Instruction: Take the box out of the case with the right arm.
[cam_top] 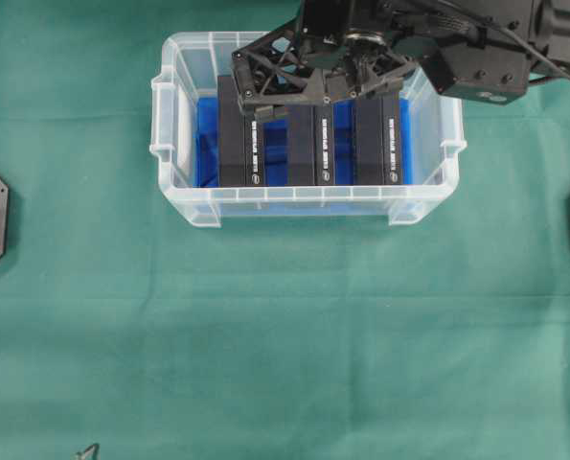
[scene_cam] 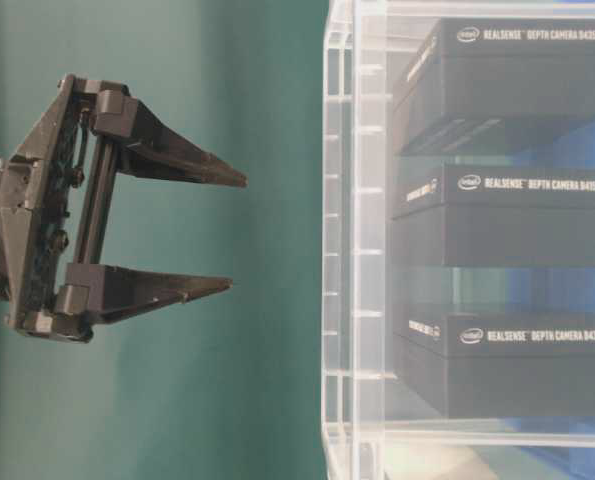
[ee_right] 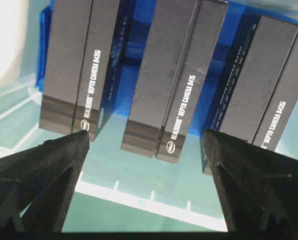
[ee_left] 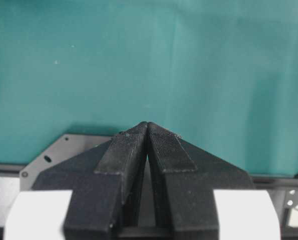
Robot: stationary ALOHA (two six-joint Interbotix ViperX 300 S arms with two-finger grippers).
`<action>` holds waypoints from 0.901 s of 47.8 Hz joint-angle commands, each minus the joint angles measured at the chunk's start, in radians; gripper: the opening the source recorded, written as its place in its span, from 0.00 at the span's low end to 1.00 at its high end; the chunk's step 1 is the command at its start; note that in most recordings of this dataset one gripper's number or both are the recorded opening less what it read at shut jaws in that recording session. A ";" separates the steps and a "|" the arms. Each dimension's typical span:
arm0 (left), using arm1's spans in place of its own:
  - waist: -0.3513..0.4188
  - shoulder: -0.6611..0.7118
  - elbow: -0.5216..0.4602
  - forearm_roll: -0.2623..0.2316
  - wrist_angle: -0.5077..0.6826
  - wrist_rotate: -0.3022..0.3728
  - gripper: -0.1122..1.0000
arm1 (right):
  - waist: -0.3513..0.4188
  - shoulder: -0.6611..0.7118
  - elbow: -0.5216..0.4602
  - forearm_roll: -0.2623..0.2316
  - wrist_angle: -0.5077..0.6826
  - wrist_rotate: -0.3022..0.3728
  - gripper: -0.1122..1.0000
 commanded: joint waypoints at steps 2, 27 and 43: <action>-0.005 0.003 -0.012 0.003 -0.003 -0.002 0.10 | -0.002 -0.011 -0.021 0.002 -0.005 -0.002 0.95; -0.005 0.003 -0.011 0.003 -0.003 -0.005 0.10 | -0.012 0.018 0.094 -0.002 -0.120 0.003 0.95; -0.005 0.003 -0.009 0.003 -0.003 -0.005 0.10 | -0.029 0.018 0.204 -0.003 -0.233 0.005 0.95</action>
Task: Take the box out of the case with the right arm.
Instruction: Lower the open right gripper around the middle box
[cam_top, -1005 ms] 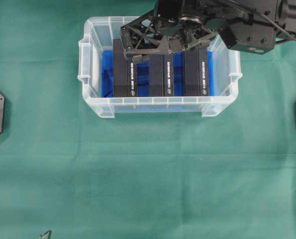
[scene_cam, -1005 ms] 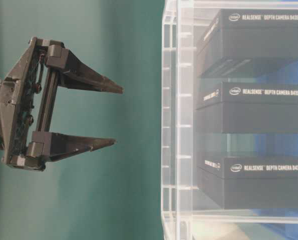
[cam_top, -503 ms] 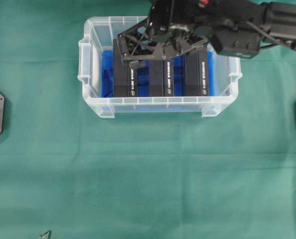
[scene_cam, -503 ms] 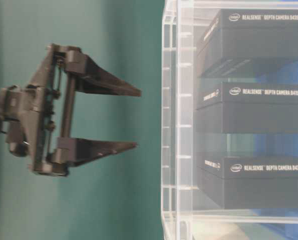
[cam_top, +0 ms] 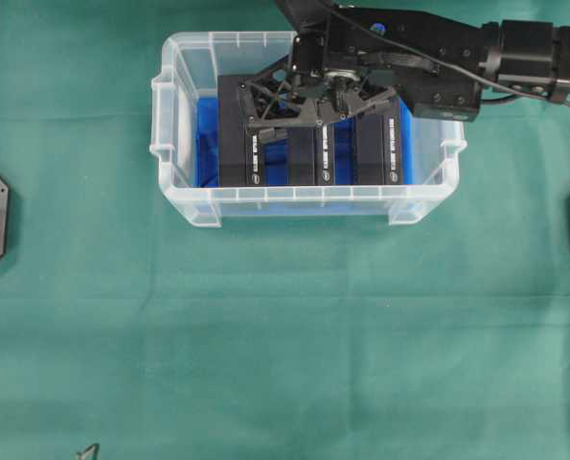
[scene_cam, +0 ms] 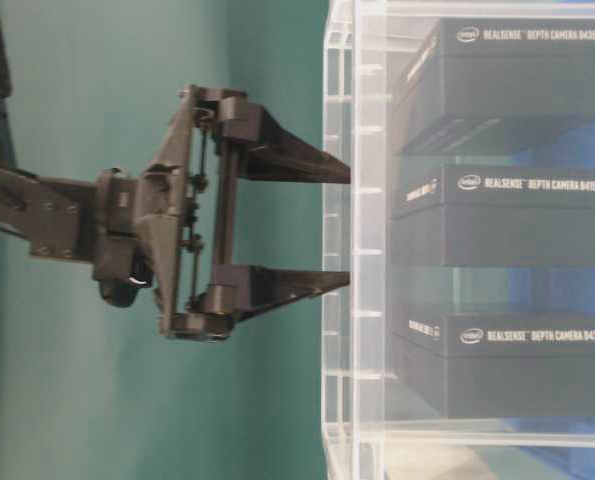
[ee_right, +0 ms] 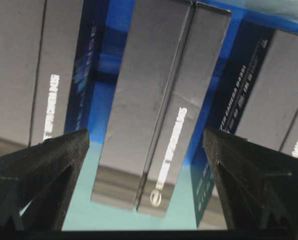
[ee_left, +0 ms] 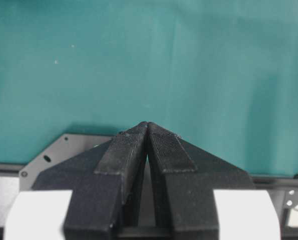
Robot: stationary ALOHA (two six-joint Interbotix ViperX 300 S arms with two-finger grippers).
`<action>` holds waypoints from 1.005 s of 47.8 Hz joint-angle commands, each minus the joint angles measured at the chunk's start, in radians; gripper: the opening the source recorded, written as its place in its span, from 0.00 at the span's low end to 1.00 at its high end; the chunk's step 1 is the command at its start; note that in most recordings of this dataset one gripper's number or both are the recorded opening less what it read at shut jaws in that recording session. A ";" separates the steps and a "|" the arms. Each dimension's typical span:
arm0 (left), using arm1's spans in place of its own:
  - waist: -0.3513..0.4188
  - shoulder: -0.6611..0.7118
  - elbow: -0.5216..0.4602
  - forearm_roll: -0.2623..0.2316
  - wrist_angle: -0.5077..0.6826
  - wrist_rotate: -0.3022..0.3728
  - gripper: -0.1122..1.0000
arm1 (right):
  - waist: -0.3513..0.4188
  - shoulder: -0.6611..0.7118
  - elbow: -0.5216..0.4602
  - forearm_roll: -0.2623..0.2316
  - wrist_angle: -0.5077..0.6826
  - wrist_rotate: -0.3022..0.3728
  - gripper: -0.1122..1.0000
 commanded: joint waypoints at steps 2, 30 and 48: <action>-0.003 0.003 -0.009 0.003 -0.005 -0.002 0.10 | -0.009 -0.018 0.018 -0.003 -0.055 0.002 0.95; -0.005 0.003 -0.005 0.003 -0.005 -0.003 0.10 | -0.015 0.071 0.115 0.054 -0.186 0.009 0.95; -0.005 0.003 -0.002 0.003 -0.003 -0.002 0.10 | -0.012 0.072 0.123 0.064 -0.189 0.060 0.95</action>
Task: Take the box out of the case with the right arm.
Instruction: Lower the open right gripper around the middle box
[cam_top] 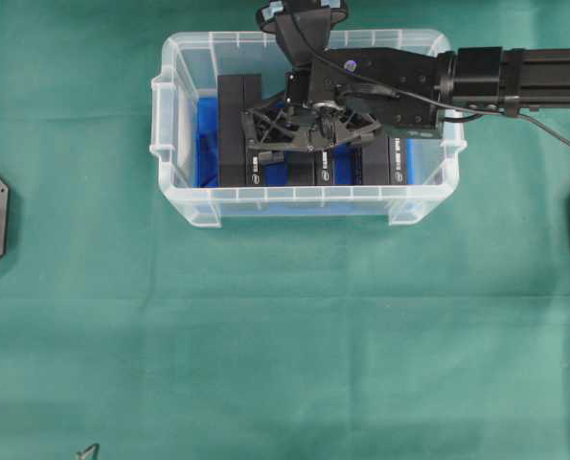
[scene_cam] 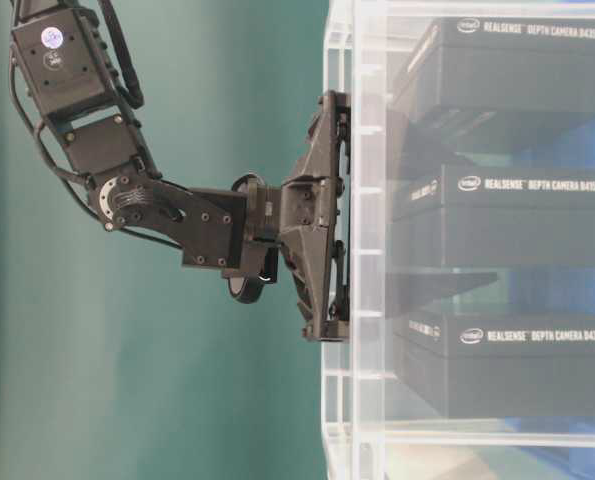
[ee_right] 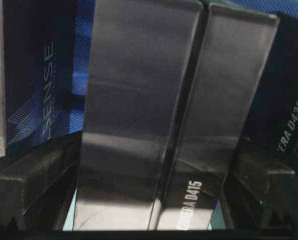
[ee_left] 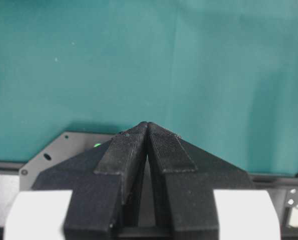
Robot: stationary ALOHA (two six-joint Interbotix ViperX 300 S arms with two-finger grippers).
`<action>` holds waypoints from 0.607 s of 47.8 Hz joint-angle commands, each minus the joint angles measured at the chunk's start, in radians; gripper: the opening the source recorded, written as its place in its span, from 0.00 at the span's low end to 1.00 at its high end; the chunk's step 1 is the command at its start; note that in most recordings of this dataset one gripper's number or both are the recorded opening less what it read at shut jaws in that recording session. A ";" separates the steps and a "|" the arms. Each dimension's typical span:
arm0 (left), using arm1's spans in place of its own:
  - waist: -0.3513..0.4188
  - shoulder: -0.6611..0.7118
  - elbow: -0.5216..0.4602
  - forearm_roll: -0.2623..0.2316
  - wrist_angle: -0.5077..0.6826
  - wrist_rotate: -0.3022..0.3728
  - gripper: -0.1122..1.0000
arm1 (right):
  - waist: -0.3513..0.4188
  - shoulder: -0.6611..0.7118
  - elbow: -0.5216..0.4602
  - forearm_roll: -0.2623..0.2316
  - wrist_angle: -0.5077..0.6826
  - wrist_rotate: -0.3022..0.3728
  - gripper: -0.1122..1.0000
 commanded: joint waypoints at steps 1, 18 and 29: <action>-0.005 0.003 -0.012 0.003 -0.002 0.000 0.10 | 0.005 -0.020 -0.008 0.006 -0.005 0.003 0.95; -0.005 0.003 -0.012 0.003 -0.003 -0.002 0.10 | 0.006 -0.021 -0.049 0.005 0.066 0.026 0.70; -0.003 0.003 -0.012 0.003 -0.003 0.000 0.10 | 0.008 -0.046 -0.067 0.002 0.104 0.029 0.70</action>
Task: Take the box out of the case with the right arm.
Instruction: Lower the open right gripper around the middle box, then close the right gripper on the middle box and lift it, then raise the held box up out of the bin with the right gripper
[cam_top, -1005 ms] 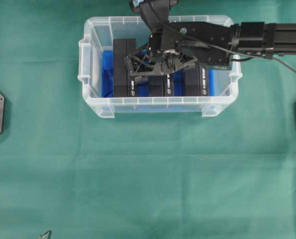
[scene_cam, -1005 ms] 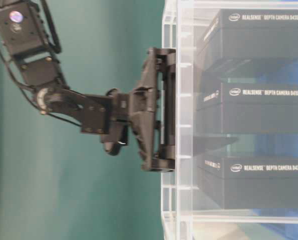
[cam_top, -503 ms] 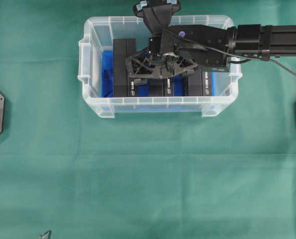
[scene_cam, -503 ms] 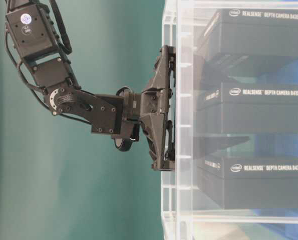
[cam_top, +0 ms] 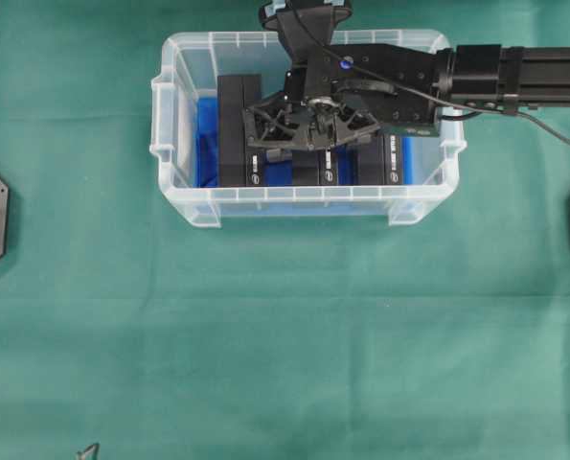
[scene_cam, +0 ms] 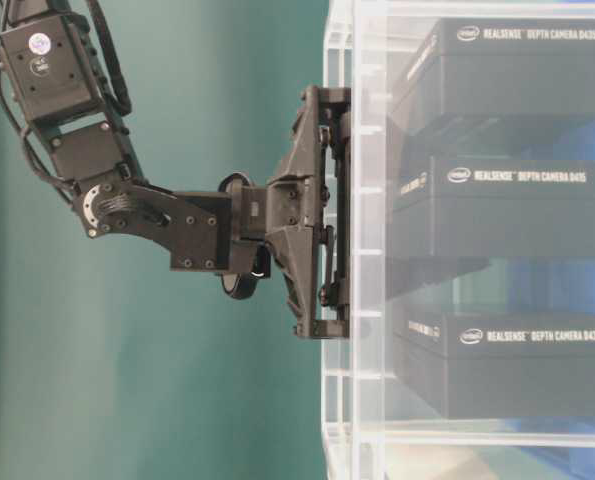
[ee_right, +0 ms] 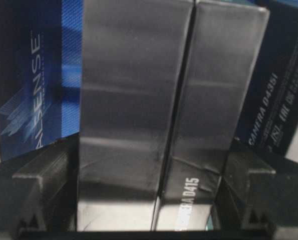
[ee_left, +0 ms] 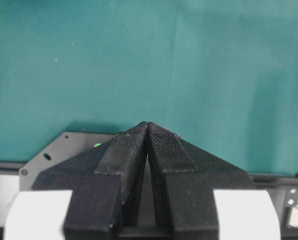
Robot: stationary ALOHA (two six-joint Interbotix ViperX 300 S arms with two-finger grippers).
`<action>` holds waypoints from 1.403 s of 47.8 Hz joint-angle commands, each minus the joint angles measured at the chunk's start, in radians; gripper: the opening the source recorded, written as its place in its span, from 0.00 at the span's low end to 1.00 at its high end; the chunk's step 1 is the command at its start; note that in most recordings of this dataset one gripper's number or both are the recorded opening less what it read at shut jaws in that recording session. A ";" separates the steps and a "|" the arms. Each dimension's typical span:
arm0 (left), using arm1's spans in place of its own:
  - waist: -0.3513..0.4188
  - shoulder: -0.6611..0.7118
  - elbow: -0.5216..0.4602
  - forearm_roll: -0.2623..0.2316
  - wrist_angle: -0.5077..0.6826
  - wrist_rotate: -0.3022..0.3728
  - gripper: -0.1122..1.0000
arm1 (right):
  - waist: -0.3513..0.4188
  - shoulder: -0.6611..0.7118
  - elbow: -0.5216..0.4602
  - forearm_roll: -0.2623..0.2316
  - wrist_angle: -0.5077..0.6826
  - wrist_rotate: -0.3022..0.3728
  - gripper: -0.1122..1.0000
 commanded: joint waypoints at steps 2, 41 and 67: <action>-0.005 0.003 -0.012 0.003 -0.003 0.000 0.10 | 0.006 -0.054 -0.034 -0.003 0.018 0.002 0.70; -0.005 0.003 -0.012 0.005 -0.005 0.000 0.10 | 0.046 -0.150 -0.439 -0.179 0.445 0.005 0.70; -0.003 0.003 -0.012 0.003 -0.005 0.000 0.10 | 0.066 -0.149 -0.503 -0.222 0.486 0.005 0.70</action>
